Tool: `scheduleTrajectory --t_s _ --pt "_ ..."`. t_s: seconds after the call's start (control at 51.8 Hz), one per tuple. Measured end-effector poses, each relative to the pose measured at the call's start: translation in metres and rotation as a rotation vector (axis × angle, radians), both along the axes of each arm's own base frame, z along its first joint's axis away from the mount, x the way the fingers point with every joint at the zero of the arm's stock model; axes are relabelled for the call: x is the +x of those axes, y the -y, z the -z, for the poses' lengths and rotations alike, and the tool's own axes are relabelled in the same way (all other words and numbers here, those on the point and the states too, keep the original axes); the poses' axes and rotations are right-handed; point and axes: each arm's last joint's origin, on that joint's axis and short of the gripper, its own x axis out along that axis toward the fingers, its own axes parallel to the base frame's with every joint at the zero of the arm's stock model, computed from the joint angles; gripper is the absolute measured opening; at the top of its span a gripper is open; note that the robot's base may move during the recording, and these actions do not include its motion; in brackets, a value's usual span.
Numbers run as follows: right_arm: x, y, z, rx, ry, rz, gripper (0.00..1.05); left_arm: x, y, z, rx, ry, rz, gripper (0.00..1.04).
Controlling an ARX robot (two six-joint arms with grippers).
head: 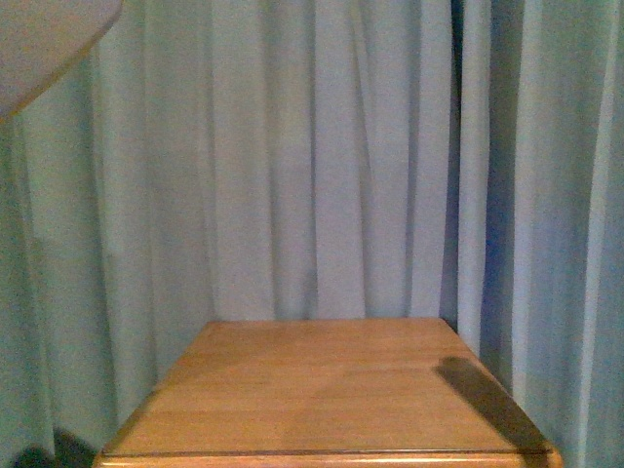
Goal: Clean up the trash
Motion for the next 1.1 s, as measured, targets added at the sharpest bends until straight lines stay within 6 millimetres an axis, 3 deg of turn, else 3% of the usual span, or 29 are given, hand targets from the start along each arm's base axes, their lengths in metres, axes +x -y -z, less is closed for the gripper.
scheduleTrajectory --t_s 0.29,1.101 --pt "-0.026 0.015 0.009 0.060 0.089 0.055 0.19 0.000 0.000 0.000 0.000 0.000 0.000 0.28" --pt "-0.026 0.016 0.014 0.067 0.084 0.062 0.19 0.000 0.000 0.001 0.000 0.003 -0.005 0.28"
